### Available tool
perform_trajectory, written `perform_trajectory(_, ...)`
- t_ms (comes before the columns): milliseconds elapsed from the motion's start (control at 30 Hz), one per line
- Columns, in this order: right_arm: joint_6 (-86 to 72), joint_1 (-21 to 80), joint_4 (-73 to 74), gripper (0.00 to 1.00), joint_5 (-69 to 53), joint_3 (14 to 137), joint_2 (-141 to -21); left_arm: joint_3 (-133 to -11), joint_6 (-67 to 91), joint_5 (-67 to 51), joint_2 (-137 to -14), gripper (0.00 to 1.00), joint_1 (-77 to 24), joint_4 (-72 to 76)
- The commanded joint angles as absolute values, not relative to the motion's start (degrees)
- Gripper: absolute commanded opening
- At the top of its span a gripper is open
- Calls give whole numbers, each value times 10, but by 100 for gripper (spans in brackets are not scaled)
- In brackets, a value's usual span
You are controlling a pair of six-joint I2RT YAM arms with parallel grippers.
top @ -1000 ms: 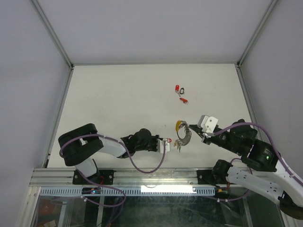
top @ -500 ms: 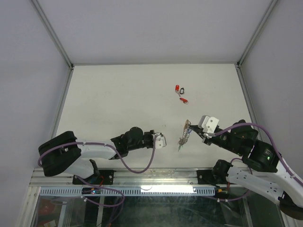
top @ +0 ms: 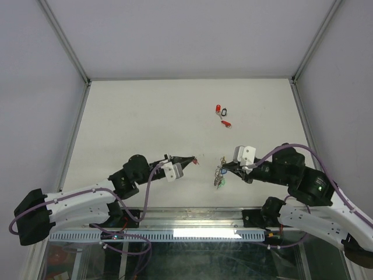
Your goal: Put the keys on the keyring
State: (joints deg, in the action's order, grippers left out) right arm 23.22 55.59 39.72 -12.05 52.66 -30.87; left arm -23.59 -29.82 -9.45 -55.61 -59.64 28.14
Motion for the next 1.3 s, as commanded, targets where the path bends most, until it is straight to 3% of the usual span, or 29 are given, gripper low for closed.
perform_trajectory(0,214,555,344,0,-201,539,-338,-253,-273,-160,-484,0,-585,256)
perform_trajectory(567,188,555,250,0,-316,551,-442,-342,-326,-320,-421,0,-583,112)
perform_trajectory(1267,162,566,230,0,-336,541,-461,-361,-342,-341,-440,0,-584,94)
